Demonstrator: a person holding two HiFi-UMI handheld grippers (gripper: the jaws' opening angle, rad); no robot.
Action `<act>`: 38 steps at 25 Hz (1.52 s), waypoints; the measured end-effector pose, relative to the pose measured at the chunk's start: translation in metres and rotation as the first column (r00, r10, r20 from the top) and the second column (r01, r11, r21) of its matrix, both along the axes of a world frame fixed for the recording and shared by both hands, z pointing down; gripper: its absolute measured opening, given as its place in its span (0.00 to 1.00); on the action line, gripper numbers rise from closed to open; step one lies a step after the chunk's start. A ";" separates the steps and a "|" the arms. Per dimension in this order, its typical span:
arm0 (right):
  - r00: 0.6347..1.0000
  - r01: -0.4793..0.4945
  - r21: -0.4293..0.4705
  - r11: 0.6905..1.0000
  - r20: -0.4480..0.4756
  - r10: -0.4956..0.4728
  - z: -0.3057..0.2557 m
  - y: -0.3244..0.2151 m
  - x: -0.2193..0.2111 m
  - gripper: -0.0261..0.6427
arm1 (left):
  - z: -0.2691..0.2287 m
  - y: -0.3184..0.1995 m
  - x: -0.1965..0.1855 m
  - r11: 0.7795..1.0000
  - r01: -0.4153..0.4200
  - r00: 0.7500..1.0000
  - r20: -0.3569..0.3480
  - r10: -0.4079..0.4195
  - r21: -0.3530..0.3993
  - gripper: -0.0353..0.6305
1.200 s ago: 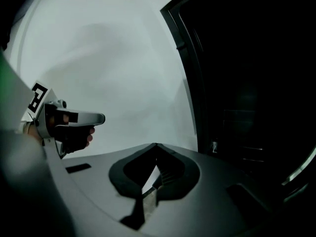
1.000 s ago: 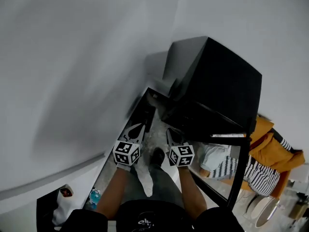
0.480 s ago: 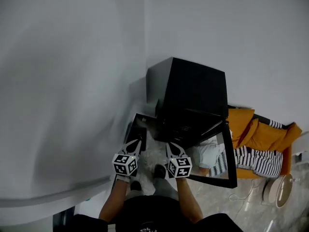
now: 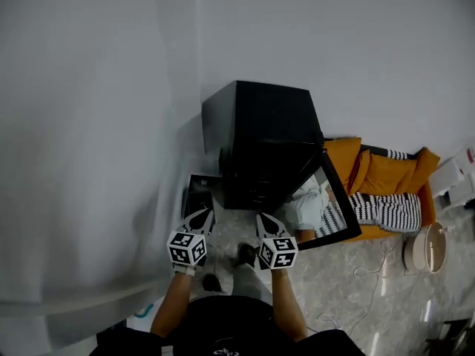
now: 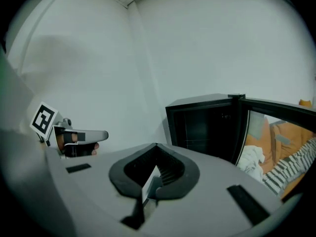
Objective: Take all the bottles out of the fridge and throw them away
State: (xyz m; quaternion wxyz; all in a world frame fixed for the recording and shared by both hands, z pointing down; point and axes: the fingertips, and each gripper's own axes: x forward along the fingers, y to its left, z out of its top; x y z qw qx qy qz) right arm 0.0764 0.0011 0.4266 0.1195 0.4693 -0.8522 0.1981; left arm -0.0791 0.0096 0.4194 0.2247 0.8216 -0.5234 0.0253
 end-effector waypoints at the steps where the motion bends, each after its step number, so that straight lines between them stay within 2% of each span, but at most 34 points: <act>1: 1.000 -0.006 0.008 1.000 -0.003 0.006 -0.005 0.007 0.003 0.05 | -0.003 0.006 0.003 1.000 -0.011 1.000 -0.001 0.011 0.004 0.06; 6: 0.999 -0.035 0.023 0.999 -0.002 0.035 -0.020 0.036 0.018 0.05 | -0.017 0.030 0.021 0.996 -0.079 0.997 -0.003 0.079 0.027 0.06; 11: 0.999 -0.041 0.042 0.998 0.012 0.040 -0.030 0.049 0.035 0.05 | -0.033 0.038 0.033 0.994 -0.095 0.995 -0.001 0.095 0.059 0.06; 17: 1.000 0.000 0.057 0.998 -0.001 0.000 -0.036 0.053 0.066 0.05 | -0.045 0.040 0.061 0.994 -0.072 0.997 -0.005 0.073 0.085 0.06; 23: 0.999 0.044 0.065 0.997 -0.022 -0.043 -0.041 0.058 0.108 0.05 | -0.055 0.048 0.107 0.994 -0.047 0.999 -0.004 0.048 0.103 0.06; 30: 0.997 0.074 0.058 0.996 -0.012 -0.074 -0.034 0.061 0.150 0.05 | -0.056 0.059 0.149 0.994 -0.021 1.000 0.020 0.019 0.109 0.06; 38: 0.994 0.110 0.049 0.993 0.005 -0.110 -0.026 0.070 0.172 0.05 | -0.056 0.073 0.173 0.995 -0.014 0.997 0.072 0.007 0.099 0.06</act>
